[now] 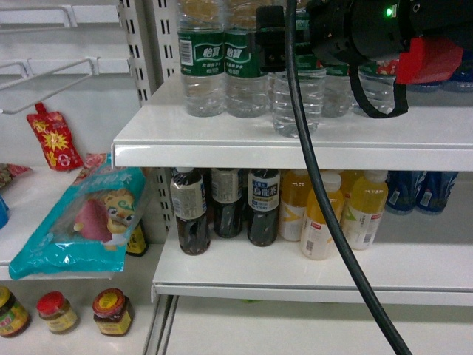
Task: Move water from second to third shelf
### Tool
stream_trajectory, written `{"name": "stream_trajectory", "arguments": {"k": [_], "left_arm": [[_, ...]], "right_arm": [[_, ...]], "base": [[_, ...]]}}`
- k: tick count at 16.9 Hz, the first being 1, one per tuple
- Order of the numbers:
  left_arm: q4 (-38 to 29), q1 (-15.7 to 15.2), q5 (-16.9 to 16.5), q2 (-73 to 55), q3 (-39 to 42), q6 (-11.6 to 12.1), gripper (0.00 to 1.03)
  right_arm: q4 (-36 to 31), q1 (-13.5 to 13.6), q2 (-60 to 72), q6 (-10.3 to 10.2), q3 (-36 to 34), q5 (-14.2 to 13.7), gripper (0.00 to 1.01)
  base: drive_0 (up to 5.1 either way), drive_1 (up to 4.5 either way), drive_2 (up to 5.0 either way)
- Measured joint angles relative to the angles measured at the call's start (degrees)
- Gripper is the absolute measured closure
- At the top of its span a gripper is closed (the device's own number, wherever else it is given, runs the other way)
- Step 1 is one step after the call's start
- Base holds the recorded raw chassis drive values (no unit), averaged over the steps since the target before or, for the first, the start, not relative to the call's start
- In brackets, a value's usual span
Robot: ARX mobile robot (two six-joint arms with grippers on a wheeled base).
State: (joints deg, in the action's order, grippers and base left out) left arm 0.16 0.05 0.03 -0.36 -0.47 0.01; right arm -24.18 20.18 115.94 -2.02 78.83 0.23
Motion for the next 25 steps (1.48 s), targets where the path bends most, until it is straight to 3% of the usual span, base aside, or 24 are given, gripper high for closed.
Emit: {"name": "stream_trajectory", "arguments": {"k": [2, 13, 17, 21, 25], "left_arm": [[0.0, 0.0, 0.0, 0.0, 0.0, 0.0, 0.05], [0.02, 0.0, 0.0, 0.0, 0.0, 0.0, 0.05], [0.0, 0.0, 0.0, 0.0, 0.0, -0.02, 0.05], [0.02, 0.0, 0.0, 0.0, 0.0, -0.02, 0.05], [0.02, 0.0, 0.0, 0.0, 0.0, -0.02, 0.05]], "right_arm": [[-0.04, 0.0, -0.2, 0.09, -0.11, 0.09, 0.03], [1.84, -0.37, -4.79, 0.09, -2.82, 1.25, 0.03], [1.46, -0.77, -10.54, 0.07, -9.51, 1.51, 0.03], [-0.11, -1.92, -21.79, -0.13, -21.11, 2.29, 0.03], [0.04, -4.48, -35.85, -2.82, -33.86, 1.05, 0.03]], "base": [[0.0, 0.0, 0.0], [0.0, 0.0, 0.0], [0.0, 0.0, 0.0], [0.0, 0.0, 0.0], [0.0, 0.0, 0.0]]}}
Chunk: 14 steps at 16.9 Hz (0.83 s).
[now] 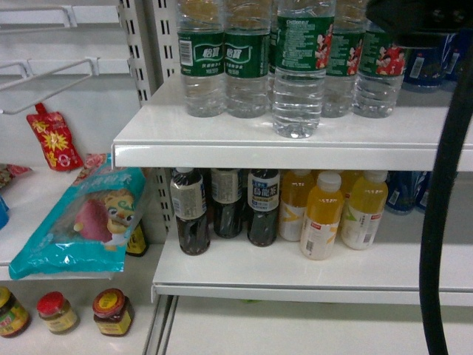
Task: Move water from second to third shelf
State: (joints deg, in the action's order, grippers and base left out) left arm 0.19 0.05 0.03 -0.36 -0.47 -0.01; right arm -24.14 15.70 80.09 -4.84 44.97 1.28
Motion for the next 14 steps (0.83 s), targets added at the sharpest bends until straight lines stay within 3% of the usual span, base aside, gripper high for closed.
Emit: {"name": "stream_trajectory", "arguments": {"k": [2, 3, 7, 8, 9, 10, 11, 13, 14], "left_arm": [[0.0, 0.0, 0.0, 0.0, 0.0, 0.0, 0.05], [0.0, 0.0, -0.04, 0.0, 0.0, 0.02, 0.05], [0.0, 0.0, 0.02, 0.0, 0.0, 0.0, 0.05], [0.0, 0.0, 0.0, 0.0, 0.0, 0.02, 0.05], [-0.04, 0.0, 0.0, 0.0, 0.0, 0.0, 0.05], [-0.02, 0.0, 0.0, 0.0, 0.0, 0.0, 0.05], [-0.02, 0.0, 0.02, 0.0, 0.0, 0.02, 0.05], [-0.02, 0.0, 0.0, 0.0, 0.0, 0.02, 0.05], [-0.02, 0.0, 0.0, 0.0, 0.0, 0.02, 0.05]], "right_arm": [[-0.33, -0.72, -6.58, -1.42, -5.35, -3.23, 0.05], [-6.97, -0.79, -9.16, 0.07, -8.81, -8.83, 0.14], [-10.03, -2.71, -15.08, 2.23, -14.1, -11.8, 0.26], [-8.07, -6.32, -21.42, 3.39, -18.97, -10.75, 0.39], [-4.9, -10.14, -26.88, 3.67, -23.08, -7.72, 0.52], [-3.96, -14.53, -31.63, 4.11, -26.62, -2.82, 0.65], [-4.92, -16.13, -34.8, 4.31, -28.52, -2.27, 0.78], [-5.18, -15.74, -38.42, 4.74, -32.39, -1.36, 0.99], [-4.72, -15.72, -39.74, 4.68, -34.25, -1.36, 0.99]], "base": [[0.0, 0.0, 0.0], [0.0, 0.0, 0.0], [0.0, 0.0, 0.0], [0.0, 0.0, 0.0], [0.0, 0.0, 0.0], [0.0, 0.0, 0.0], [0.0, 0.0, 0.0], [0.0, 0.0, 0.0], [0.0, 0.0, 0.0]]}}
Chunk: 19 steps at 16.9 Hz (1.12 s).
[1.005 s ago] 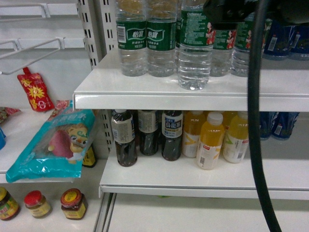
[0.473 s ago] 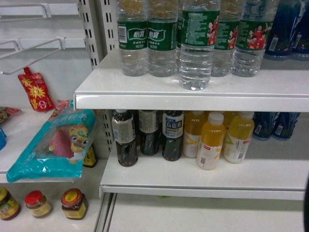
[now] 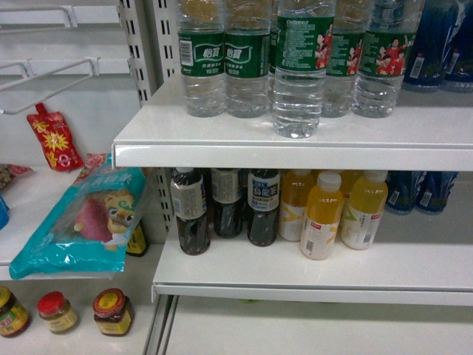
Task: Move water from second to third shelf
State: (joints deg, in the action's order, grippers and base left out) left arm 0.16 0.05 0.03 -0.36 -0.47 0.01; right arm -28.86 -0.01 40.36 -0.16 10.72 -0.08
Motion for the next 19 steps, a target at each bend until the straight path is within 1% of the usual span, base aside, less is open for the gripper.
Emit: {"name": "stream_trajectory", "arguments": {"k": [2, 5, 12, 13, 14, 19], "left_arm": [[0.0, 0.0, 0.0, 0.0, 0.0, -0.02, 0.05], [0.0, 0.0, 0.0, 0.0, 0.0, -0.02, 0.05], [0.0, 0.0, 0.0, 0.0, 0.0, 0.0, 0.05], [0.0, 0.0, 0.0, 0.0, 0.0, -0.02, 0.05], [0.0, 0.0, 0.0, 0.0, 0.0, 0.0, 0.05], [0.0, 0.0, 0.0, 0.0, 0.0, -0.02, 0.05]], "right_arm": [[0.66, 0.0, -4.59, 0.02, -2.84, 0.0, 0.99], [3.52, 0.0, -9.73, 0.0, -5.79, 0.0, 0.99], [9.92, 0.0, -19.32, 0.0, -8.66, 0.0, 0.99], [7.43, 0.0, -19.67, 0.0, -9.99, 0.0, 0.99], [9.53, 0.0, -20.39, 0.02, -10.01, 0.0, 0.99], [14.62, 0.0, -26.16, 0.02, -10.01, 0.0, 0.99]], "base": [[0.0, 0.0, 0.0], [0.0, 0.0, 0.0], [0.0, 0.0, 0.0], [0.0, 0.0, 0.0], [0.0, 0.0, 0.0], [0.0, 0.0, 0.0]]}}
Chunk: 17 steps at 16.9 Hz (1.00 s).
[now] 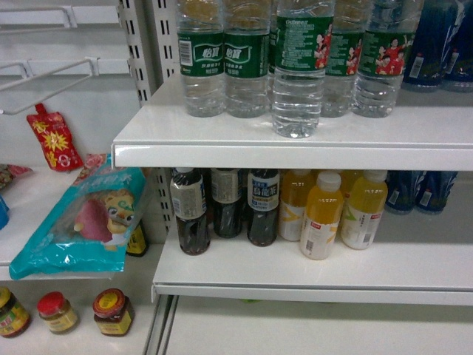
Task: Move water from second to third shelf
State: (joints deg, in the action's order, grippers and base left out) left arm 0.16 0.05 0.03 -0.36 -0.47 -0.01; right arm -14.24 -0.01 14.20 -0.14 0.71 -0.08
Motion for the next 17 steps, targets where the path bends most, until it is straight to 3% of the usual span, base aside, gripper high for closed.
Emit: {"name": "stream_trajectory", "arguments": {"k": [5, 6, 7, 15, 17], "left_arm": [[0.0, 0.0, 0.0, 0.0, 0.0, 0.02, 0.05], [0.0, 0.0, 0.0, 0.0, 0.0, 0.0, 0.05], [0.02, 0.0, -0.04, 0.0, 0.0, 0.02, 0.05], [0.02, 0.0, 0.0, 0.0, 0.0, 0.0, 0.05], [0.0, 0.0, 0.0, 0.0, 0.0, 0.02, 0.05]], "right_arm": [[4.35, 0.0, -4.33, 0.0, 0.0, 0.0, 0.99], [12.22, 0.0, -9.35, 0.02, 0.02, 0.15, 0.99], [13.92, 0.0, -14.14, 0.0, 0.02, 0.09, 0.99], [14.4, 0.0, -13.99, 0.0, 0.02, 0.09, 0.99], [14.38, 0.0, -13.99, 0.02, 0.02, 0.09, 0.75]], "base": [[0.0, 0.0, 0.0], [0.0, 0.0, 0.0], [0.0, 0.0, 0.0], [0.0, 0.0, 0.0], [0.0, 0.0, 0.0]]}}
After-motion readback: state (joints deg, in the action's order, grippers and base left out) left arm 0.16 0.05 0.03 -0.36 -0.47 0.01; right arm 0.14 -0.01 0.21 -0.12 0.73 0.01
